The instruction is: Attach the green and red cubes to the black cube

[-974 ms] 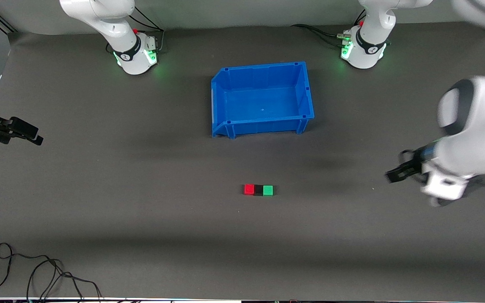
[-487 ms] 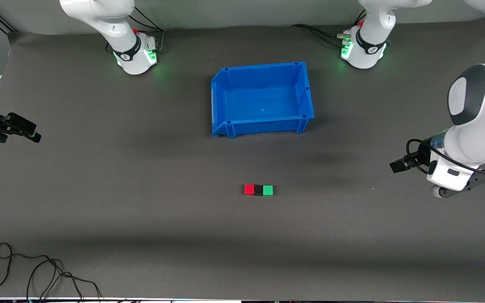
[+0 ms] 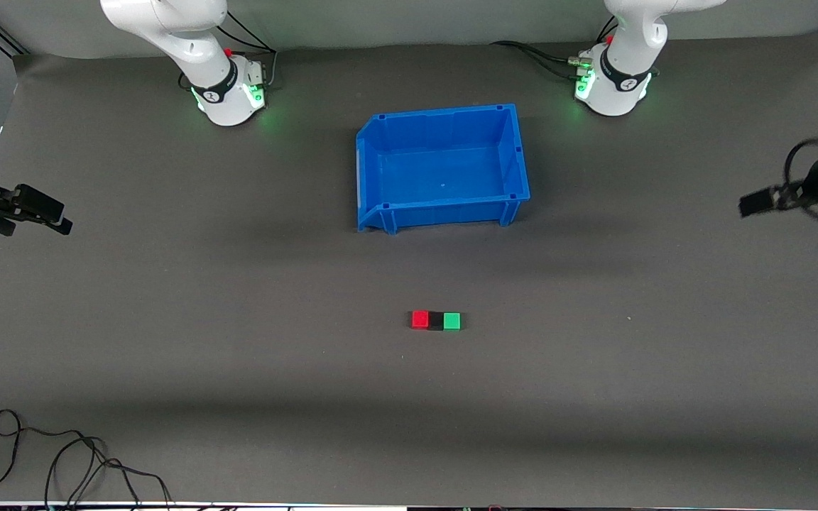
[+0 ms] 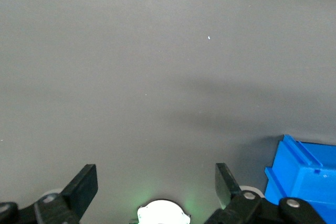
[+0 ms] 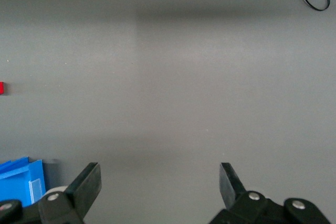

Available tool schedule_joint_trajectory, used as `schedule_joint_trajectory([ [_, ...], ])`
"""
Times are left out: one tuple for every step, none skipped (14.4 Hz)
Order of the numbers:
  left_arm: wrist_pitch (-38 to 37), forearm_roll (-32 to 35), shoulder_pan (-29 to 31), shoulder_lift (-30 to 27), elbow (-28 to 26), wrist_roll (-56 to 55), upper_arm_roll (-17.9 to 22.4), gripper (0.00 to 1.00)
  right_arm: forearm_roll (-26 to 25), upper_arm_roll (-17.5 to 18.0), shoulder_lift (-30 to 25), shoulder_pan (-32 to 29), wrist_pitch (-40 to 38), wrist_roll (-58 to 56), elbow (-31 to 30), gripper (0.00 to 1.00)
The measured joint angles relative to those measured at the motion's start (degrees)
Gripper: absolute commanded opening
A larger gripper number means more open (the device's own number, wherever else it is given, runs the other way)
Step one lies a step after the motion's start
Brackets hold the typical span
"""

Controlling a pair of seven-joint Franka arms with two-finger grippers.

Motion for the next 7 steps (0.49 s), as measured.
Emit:
schedule_joint_trajectory([
  [-0.58, 0.0, -0.09, -0.33, 1.57, 0.0, -0.21, 1.0, 0.0, 0.0, 0.0, 0.0, -0.04, 0.0, 0.03, 1.0],
  [-1.18, 0.12, -0.23, -0.12, 3.19, -0.01, -0.41, 1.0, 0.0, 0.0, 0.0, 0.0, -0.06, 0.0, 0.03, 1.0],
  [-1.43, 0.34, -0.45, 0.47, 4.55, -0.01, -0.61, 1.0, 0.0, 0.0, 0.0, 0.0, -0.08, 0.0, 0.03, 1.0],
  [-1.54, 0.55, -0.71, 1.37, 5.76, -0.01, -0.8, 1.0, 0.0, 0.0, 0.0, 0.0, -0.08, 0.0, 0.03, 1.0],
  [-1.56, 0.54, -0.84, 2.33, 6.72, 0.05, -0.96, 1.0, 0.0, 0.0, 0.0, 0.0, -0.09, 0.0, 0.03, 1.0],
  [-1.56, -0.15, -0.82, 3.18, 7.33, 0.43, -1.01, 1.0, 0.0, 0.0, 0.0, 0.0, -0.09, 0.0, 0.04, 1.0],
  [-1.54, -1.48, -0.71, 3.79, 7.8, 1.92, -0.91, 1.0, 0.0, 0.0, 0.0, 0.0, -0.1, 0.0, 0.04, 1.0],
])
